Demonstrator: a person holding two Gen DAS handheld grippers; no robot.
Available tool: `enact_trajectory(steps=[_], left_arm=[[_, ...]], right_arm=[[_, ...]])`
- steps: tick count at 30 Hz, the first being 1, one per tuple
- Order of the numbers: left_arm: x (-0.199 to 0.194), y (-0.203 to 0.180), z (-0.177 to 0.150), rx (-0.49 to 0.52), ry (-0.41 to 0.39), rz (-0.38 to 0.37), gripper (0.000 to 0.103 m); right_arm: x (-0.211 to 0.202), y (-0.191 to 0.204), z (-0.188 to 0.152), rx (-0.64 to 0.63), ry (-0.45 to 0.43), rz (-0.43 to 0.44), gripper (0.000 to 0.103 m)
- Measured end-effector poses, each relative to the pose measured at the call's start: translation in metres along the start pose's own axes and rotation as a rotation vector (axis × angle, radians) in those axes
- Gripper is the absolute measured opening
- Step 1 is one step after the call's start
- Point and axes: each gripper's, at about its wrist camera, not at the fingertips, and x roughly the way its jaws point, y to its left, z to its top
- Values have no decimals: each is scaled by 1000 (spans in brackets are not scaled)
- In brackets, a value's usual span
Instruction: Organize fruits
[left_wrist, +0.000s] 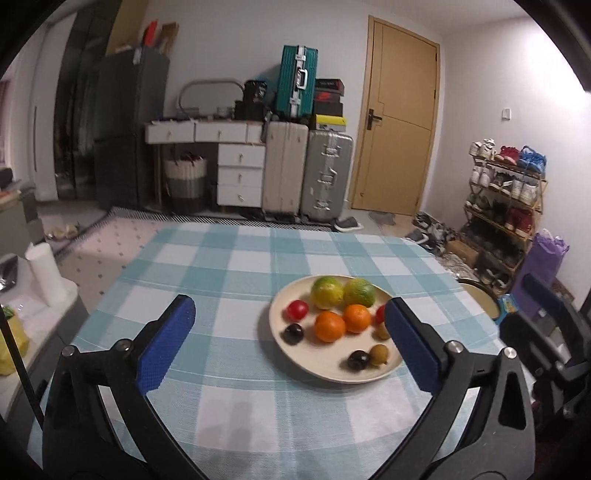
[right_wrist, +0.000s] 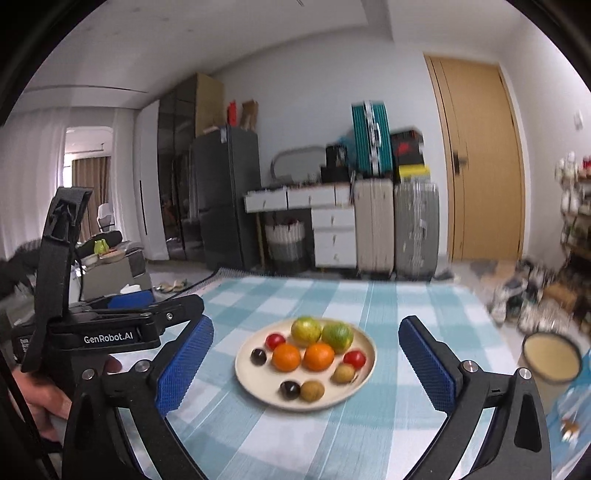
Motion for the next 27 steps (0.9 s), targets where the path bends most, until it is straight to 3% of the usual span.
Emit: enact_trajectory(steps=[5,15,27], left_arm=[[-7,5,-12,32,-53,38,102],[-3,7,-42,88,-113,101,102],[10,13,-54,73,-108,124,102]], right_arm=[[-2,8,-6,-42,-57,-20,103],[4,-2,-26,-39,-39,-71,103],[13,-15,-41,-15,-13,-96,103]])
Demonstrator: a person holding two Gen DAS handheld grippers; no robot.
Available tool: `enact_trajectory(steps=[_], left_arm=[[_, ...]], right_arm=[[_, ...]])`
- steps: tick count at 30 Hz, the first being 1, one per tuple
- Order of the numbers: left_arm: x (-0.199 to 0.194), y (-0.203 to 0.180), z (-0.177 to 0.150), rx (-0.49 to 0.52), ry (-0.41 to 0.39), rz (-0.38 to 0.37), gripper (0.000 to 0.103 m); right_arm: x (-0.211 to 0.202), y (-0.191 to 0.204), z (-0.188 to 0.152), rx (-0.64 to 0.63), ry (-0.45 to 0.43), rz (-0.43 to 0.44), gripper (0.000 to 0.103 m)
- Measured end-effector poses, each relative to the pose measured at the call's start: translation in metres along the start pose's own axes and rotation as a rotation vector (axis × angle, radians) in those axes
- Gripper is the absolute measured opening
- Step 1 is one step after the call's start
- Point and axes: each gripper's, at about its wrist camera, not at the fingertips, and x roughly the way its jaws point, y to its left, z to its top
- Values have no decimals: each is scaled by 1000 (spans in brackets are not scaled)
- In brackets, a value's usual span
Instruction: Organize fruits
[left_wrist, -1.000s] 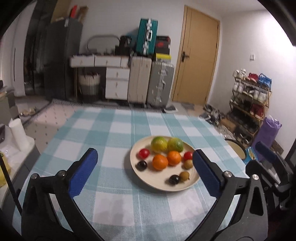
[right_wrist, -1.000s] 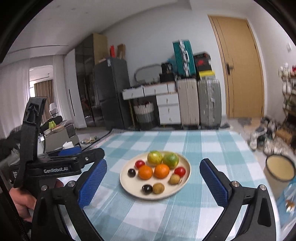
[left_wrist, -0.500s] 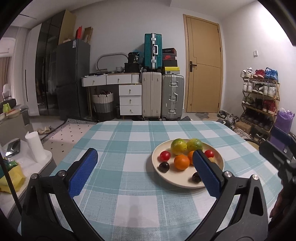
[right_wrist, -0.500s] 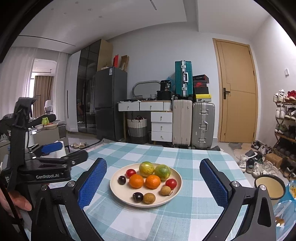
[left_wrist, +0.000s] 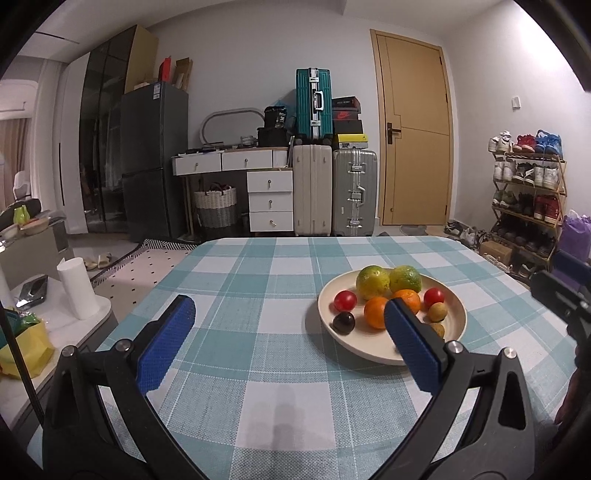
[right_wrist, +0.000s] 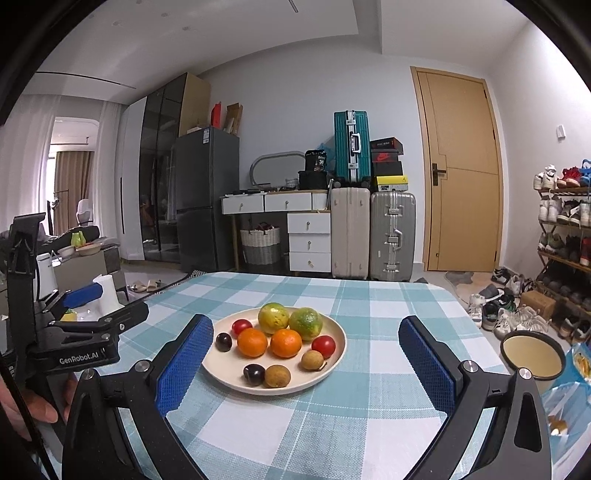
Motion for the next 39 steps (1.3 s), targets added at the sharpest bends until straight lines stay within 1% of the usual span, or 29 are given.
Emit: enact_trajectory(steps=[2,5,6,8,12,15,39], left_arm=[[0,3,0,-12,-2,-1,102],[-1,5,-1,-17,-12,11,102],[-1,4,-1,-17,-9,9,102],[-1,4,-1,-17,-9,10,102],[-1,4,-1,-16,-8,8,102],[-1,4,-1,-16,-6,9,102],[-1,4,-1,-16,-8,9,102]], right_arm=[[3,0,0,-1,16,7,103],[12,2,-3,-9,75,21,103],[12,5,-3,-24,77,14,103],[9,7,-4,-39,57,26,103],[14,3,-5,-24,74,26,103],[13,6,-5,-34,68,39,103],[13,6,-4,-31,73,36,103]])
